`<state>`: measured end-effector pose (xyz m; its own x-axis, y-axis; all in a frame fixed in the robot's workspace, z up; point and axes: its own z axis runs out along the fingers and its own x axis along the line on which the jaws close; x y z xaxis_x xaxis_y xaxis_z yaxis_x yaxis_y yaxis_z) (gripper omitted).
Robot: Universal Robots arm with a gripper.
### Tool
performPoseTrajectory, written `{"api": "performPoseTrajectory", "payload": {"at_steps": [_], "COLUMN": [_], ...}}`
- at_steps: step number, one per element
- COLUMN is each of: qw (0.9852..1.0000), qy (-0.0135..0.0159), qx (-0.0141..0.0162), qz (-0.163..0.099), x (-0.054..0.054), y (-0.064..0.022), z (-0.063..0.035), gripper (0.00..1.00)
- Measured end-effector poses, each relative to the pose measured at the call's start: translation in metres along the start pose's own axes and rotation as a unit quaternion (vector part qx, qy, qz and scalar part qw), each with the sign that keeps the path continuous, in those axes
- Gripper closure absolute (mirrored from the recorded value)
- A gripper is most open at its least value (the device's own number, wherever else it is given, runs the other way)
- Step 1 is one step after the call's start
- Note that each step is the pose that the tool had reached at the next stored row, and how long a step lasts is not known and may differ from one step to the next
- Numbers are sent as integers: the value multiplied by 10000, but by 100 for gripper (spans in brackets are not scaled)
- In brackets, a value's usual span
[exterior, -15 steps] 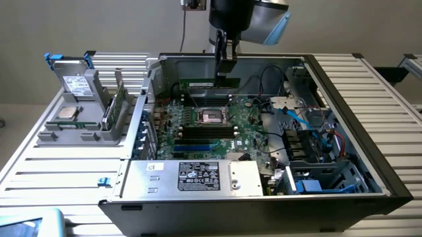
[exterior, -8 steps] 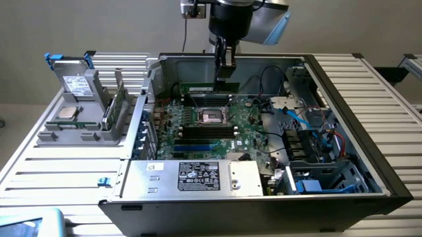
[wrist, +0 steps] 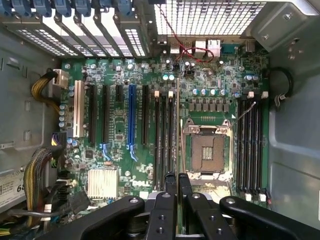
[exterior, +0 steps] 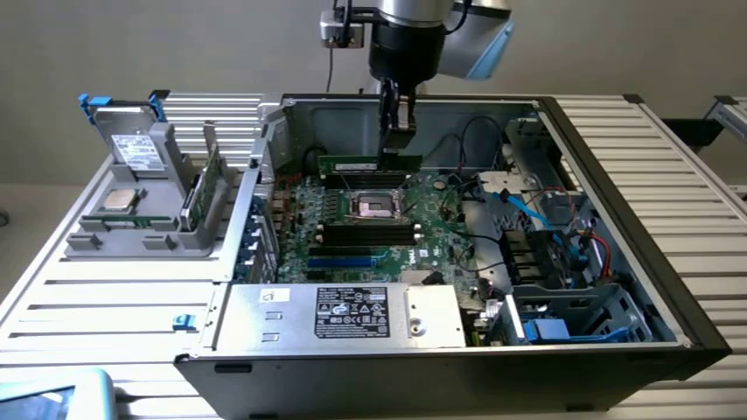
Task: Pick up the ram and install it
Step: 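Insert the ram into the slot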
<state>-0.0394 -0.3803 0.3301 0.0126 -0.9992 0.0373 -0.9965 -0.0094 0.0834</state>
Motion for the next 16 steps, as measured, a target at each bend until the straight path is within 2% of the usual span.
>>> {"api": "performPoseTrajectory", "payload": {"at_steps": [16], "qw": [10000], "qy": [0], "qx": [-1], "qz": [10], "x": [75], "y": [-23], "z": [294], "gripper": [86]}}
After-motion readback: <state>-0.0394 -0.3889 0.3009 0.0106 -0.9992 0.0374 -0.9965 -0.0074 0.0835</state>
